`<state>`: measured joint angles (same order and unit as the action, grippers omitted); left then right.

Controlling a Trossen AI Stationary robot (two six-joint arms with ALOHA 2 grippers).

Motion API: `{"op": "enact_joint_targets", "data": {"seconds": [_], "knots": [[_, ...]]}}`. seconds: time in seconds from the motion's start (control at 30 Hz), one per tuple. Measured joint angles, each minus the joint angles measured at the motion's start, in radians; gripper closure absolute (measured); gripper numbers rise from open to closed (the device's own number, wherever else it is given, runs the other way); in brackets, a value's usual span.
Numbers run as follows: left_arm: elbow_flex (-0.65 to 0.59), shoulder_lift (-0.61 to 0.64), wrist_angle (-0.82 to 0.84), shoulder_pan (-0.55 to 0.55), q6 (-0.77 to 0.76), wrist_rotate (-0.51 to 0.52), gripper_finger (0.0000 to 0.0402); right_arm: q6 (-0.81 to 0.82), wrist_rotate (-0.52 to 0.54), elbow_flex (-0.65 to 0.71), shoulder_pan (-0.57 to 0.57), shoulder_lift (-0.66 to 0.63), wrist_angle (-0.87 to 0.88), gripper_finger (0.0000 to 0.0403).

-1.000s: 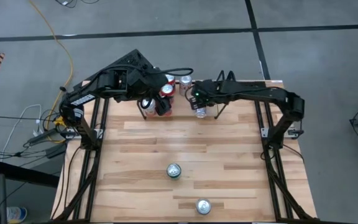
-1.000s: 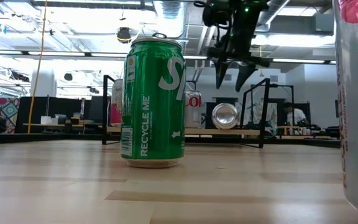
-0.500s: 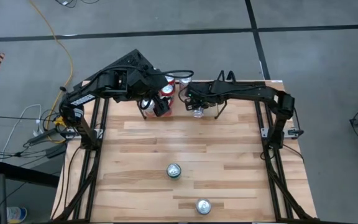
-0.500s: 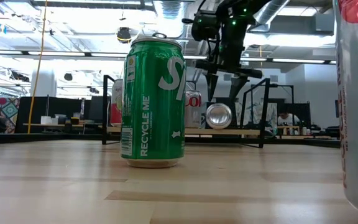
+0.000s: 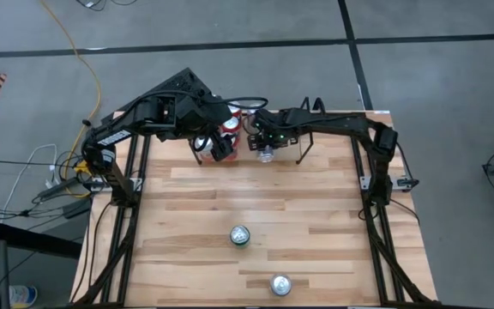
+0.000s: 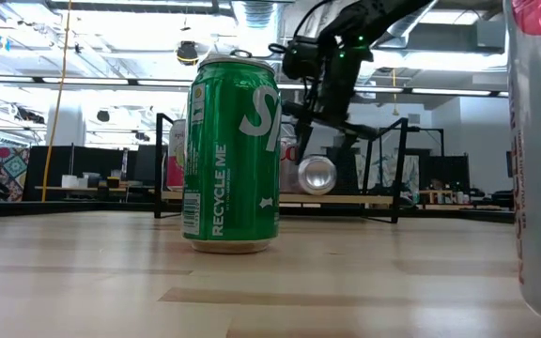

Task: Place canned beverage on shelf
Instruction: Put the left silver soda can on the shelf aligned with the other silver soda can

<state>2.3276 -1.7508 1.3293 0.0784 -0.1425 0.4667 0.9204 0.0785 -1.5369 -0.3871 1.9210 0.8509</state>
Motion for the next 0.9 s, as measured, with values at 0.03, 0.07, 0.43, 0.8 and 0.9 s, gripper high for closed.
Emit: {"op": "enact_joint_targets", "data": {"seconds": [0.03,0.07,0.43,0.8,0.9], "knots": [[0.000,0.000,0.000,0.000,0.000,-0.001,0.0061,-0.009,-0.004,0.000,0.000,0.007,-0.003,0.0142],[0.000,0.000,0.000,0.000,0.000,-0.004,0.0061,-0.010,-0.008,0.000,0.000,0.009,-0.002,0.0142],[0.000,0.000,0.000,0.000,0.000,-0.009,0.0061,-0.139,-0.032,0.004,-0.002,0.013,-0.018,0.0131],[0.000,0.000,-0.001,0.000,0.000,-0.009,0.0061,-0.255,-0.031,0.005,0.012,0.014,0.039,0.0131],[0.000,0.000,-0.001,0.000,0.000,-0.009,0.0061,-0.259,-0.029,0.005,0.015,0.014,0.037,0.0131]]}}
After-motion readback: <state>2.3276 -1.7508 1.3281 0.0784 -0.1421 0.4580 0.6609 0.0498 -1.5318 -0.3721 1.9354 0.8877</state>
